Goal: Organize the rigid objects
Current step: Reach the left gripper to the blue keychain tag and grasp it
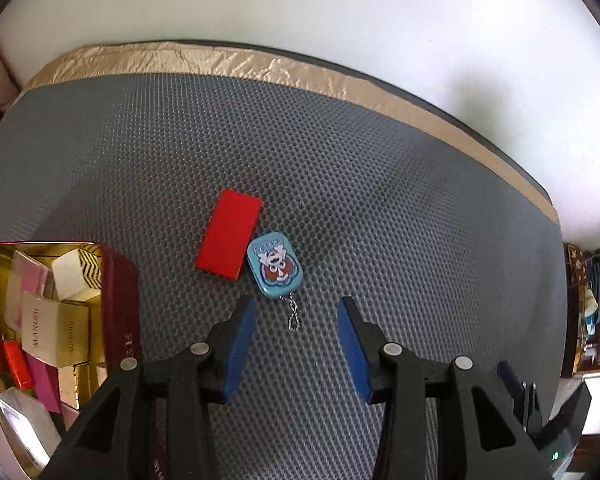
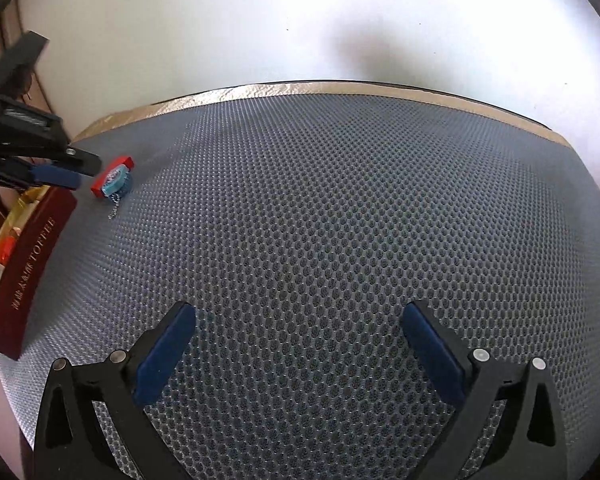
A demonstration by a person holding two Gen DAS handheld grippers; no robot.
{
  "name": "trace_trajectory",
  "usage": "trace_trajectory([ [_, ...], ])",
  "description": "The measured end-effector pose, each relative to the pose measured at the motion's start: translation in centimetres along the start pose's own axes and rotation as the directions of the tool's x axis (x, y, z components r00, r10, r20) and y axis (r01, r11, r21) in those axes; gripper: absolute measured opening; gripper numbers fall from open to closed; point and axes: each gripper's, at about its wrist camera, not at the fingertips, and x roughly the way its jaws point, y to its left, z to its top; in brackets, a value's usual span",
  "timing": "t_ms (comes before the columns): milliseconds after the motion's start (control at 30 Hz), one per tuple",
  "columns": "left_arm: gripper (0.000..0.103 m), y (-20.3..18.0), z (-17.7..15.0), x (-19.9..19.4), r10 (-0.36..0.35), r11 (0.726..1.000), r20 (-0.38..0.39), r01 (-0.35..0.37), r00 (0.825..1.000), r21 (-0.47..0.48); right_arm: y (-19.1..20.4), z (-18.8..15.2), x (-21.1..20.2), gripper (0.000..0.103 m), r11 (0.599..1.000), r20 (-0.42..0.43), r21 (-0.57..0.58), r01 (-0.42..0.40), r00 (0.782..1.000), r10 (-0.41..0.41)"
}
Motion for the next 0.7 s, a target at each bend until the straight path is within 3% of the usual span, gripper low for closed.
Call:
trace_trajectory([
  [100,0.043,0.1,0.5,0.8,-0.016,1.000,-0.019,0.015,1.000,-0.021,-1.3,0.1,-0.8,0.103,1.000,0.006,0.007,-0.016,1.000,0.016],
  [300,0.043,-0.4,1.4,2.4,0.074,0.997,-0.027,-0.075,0.997,-0.023,-2.5,0.3,-1.2,0.103,0.999,0.011,0.012,-0.038,0.999,0.038],
  [700,0.043,-0.3,3.1,4.6,0.093,0.994,-0.064,-0.096,0.994,-0.045,-2.5,-0.1,-2.3,0.103,0.998,0.015,0.015,-0.053,0.999,0.052],
])
